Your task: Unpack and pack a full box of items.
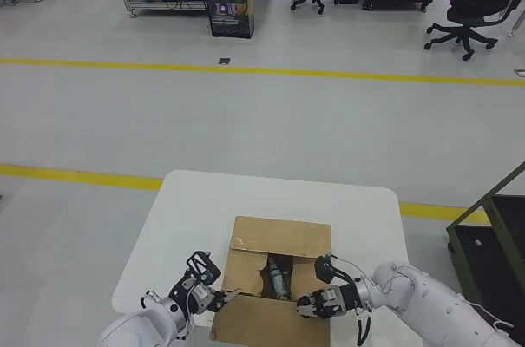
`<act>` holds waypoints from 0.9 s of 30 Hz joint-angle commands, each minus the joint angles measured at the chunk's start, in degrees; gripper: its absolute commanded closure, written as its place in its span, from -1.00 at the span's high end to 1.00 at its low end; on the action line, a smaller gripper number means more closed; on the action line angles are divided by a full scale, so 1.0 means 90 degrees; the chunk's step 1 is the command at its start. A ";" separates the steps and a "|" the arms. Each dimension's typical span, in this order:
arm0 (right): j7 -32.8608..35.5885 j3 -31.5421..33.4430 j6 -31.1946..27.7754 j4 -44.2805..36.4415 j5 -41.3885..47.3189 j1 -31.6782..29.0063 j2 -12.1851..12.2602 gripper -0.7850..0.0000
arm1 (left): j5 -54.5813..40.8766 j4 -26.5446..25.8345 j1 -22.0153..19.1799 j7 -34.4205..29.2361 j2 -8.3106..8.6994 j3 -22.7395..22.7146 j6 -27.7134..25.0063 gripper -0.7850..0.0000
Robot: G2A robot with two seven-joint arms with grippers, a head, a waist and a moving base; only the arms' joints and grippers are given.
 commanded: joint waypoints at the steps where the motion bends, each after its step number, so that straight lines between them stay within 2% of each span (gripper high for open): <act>1: -0.0061 -0.0040 0.0000 0.0061 -0.0141 0.0034 -0.0034 -1.00 | -0.0013 0.0018 -0.0022 0.0000 0.0000 0.0020 0.0037 1.00; 8: -0.0632 -0.0028 0.0000 0.0061 -0.0448 0.0116 -0.0090 -1.00 | -0.0029 0.0079 -0.0088 0.0049 0.0006 0.0070 0.0129 1.00; 10: -0.1023 0.0145 0.0000 0.0012 -0.0581 0.0087 -0.0024 -0.75 | -0.0050 0.0102 -0.0111 0.0071 0.0006 0.0086 0.0165 1.00; 12: -0.1346 0.0311 0.0000 -0.0051 -0.0682 0.0020 0.0053 -0.73 | -0.0063 0.0113 -0.0129 0.0087 0.0006 0.0100 0.0192 1.00; 13: -0.1562 0.0434 0.0000 -0.0115 -0.0713 -0.0030 0.0110 -0.64 | -0.0078 0.0119 -0.0140 0.0101 0.0006 0.0107 0.0212 1.00; 14: -0.1727 0.0548 0.0000 -0.0155 -0.0788 -0.0095 0.0176 -0.44 | -0.0083 0.0123 -0.0152 0.0112 0.0006 0.0114 0.0230 1.00; 16: -0.2076 0.0841 0.0000 -0.0110 -0.0981 -0.0214 0.0317 -0.43 | -0.0097 0.0135 -0.0174 0.0132 0.0005 0.0126 0.0277 1.00; 18: -0.2466 0.1169 0.0000 -0.0019 -0.1251 -0.0362 0.0454 -0.10 | -0.0118 0.0146 -0.0196 0.0158 0.0004 0.0139 0.0315 1.00; 20: -0.2897 0.1518 0.0000 0.0082 -0.1591 -0.0532 0.0569 0.00 | -0.0150 0.0164 -0.0212 0.0183 0.0003 0.0154 0.0350 1.00; 21: -0.3175 0.1690 0.0008 0.0113 -0.1722 -0.0639 0.0612 0.95 | -0.0207 0.0175 -0.0217 0.0211 0.0001 0.0164 0.0357 1.00; 22: -0.3388 0.1836 0.0086 0.0111 -0.1956 -0.0746 0.0646 1.00 | -0.0245 0.0186 -0.0226 0.0230 0.0001 0.0167 0.0358 1.00; 27: -0.4053 0.2254 0.0665 -0.0281 -0.2879 -0.1210 0.0727 1.00 | -0.0285 0.0265 -0.0274 0.0266 0.0005 0.0182 0.0383 1.00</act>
